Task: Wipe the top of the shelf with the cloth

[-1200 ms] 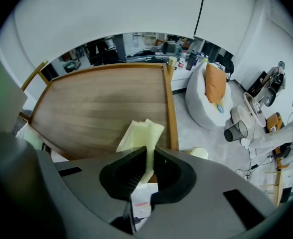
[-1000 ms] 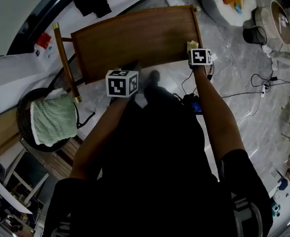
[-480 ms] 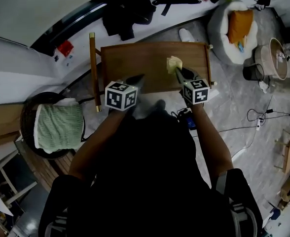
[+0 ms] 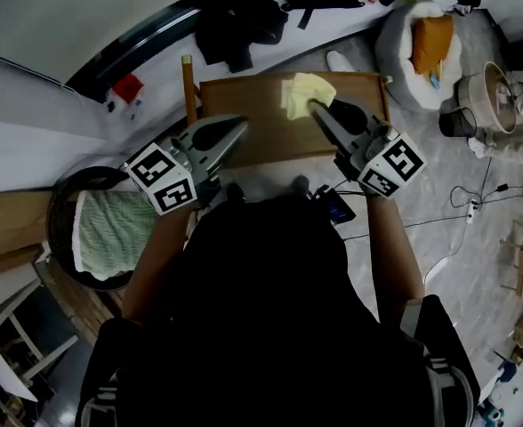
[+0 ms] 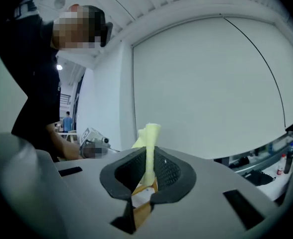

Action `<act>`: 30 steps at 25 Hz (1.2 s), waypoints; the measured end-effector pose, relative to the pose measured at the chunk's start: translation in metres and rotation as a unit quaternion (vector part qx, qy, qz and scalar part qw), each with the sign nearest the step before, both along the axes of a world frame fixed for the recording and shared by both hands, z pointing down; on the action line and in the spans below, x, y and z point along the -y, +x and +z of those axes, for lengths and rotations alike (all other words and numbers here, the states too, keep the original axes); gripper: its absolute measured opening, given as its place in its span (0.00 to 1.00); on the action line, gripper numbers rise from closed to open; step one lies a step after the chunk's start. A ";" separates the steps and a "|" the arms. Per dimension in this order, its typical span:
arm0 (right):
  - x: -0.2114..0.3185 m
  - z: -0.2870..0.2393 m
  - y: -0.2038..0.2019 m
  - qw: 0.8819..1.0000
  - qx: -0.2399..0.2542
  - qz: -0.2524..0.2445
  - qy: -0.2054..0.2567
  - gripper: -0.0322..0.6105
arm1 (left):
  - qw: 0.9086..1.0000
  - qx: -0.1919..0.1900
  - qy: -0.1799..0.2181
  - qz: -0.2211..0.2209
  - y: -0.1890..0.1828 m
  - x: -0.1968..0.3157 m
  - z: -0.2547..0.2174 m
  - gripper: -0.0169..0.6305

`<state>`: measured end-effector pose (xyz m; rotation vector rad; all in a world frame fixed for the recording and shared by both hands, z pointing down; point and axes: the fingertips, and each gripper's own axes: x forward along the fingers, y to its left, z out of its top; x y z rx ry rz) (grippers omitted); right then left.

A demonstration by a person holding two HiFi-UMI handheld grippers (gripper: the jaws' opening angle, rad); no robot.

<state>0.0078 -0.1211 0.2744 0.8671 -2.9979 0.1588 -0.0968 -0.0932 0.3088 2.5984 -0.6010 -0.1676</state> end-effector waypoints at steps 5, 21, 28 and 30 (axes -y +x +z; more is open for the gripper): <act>-0.025 -0.027 0.015 1.000 0.001 0.007 0.011 0.12 | 0.999 -0.024 0.047 0.014 -0.030 -0.028 -0.039 0.05; -0.115 -0.046 0.049 0.996 0.070 -0.053 -0.011 0.12 | 0.999 0.003 0.038 0.019 -0.001 -0.121 -0.048 0.04; -0.191 -0.040 0.083 0.993 0.105 -0.060 -0.010 0.12 | 0.998 0.008 0.012 0.063 0.069 -0.189 -0.042 0.04; -0.206 -0.036 0.082 0.992 0.109 -0.065 -0.002 0.12 | 0.998 0.012 0.012 0.066 0.072 -0.206 -0.040 0.04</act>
